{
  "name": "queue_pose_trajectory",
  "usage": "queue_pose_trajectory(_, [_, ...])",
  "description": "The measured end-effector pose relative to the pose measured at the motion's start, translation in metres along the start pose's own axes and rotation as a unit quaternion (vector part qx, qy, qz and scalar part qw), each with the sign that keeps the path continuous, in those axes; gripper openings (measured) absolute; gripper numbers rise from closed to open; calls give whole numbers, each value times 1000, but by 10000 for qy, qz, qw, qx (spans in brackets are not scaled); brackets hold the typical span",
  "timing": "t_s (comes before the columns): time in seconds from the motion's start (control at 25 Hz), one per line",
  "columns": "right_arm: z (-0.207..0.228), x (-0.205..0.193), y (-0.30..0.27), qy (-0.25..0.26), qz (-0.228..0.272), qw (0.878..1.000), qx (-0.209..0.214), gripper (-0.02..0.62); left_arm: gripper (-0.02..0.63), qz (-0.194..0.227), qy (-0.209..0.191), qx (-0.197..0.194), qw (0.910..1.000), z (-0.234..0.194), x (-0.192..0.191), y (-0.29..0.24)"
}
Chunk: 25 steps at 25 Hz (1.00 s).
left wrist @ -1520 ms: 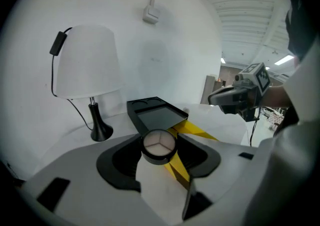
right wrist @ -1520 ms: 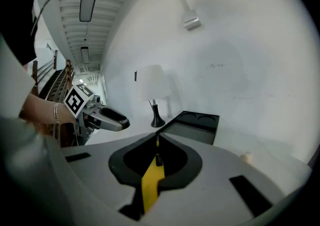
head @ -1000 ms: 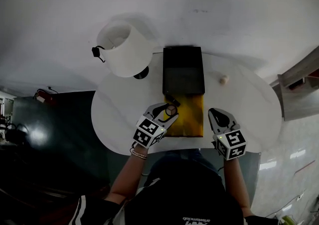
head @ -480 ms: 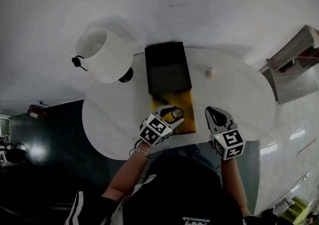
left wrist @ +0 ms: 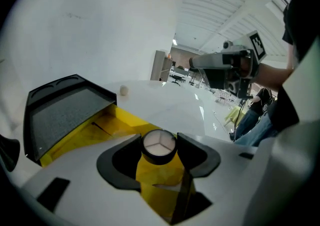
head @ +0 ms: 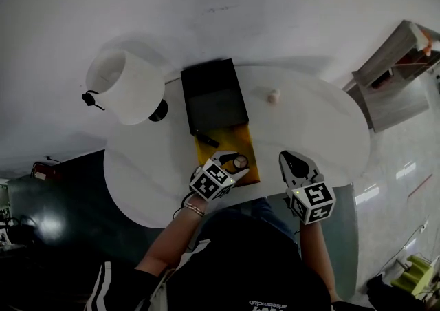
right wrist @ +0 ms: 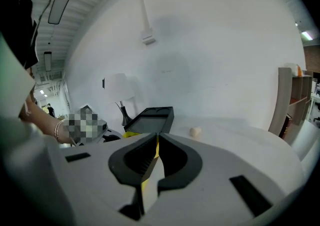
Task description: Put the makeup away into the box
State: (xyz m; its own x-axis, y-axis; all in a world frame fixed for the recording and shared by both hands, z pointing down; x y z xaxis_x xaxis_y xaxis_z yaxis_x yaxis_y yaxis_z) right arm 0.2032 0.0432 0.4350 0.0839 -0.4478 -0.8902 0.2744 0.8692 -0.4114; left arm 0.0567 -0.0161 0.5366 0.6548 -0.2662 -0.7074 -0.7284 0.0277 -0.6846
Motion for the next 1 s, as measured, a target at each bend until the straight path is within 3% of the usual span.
queue_pose_trajectory(0.36, [5, -4, 9, -274, 110, 9995, -121, 31, 238, -427, 174, -230, 9987, 5, -14, -22])
queue_pose_trajectory(1.0, [9, -8, 5, -422, 13, 9991, -45, 31, 238, -833, -52, -295, 9961, 7, -24, -44])
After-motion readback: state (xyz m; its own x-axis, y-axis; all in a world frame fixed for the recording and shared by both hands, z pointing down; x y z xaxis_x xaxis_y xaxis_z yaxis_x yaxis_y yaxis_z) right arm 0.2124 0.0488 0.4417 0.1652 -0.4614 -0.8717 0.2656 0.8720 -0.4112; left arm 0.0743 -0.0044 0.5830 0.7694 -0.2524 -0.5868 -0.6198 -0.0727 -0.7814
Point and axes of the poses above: the fingertips, and each gripper's own axes: y backward along the fingers, z to its right, x out of its top, the point moved 5 cm from there along y, backward along the fingers, and after that the axes turned 1 degree about -y, right-handed, at the moved point
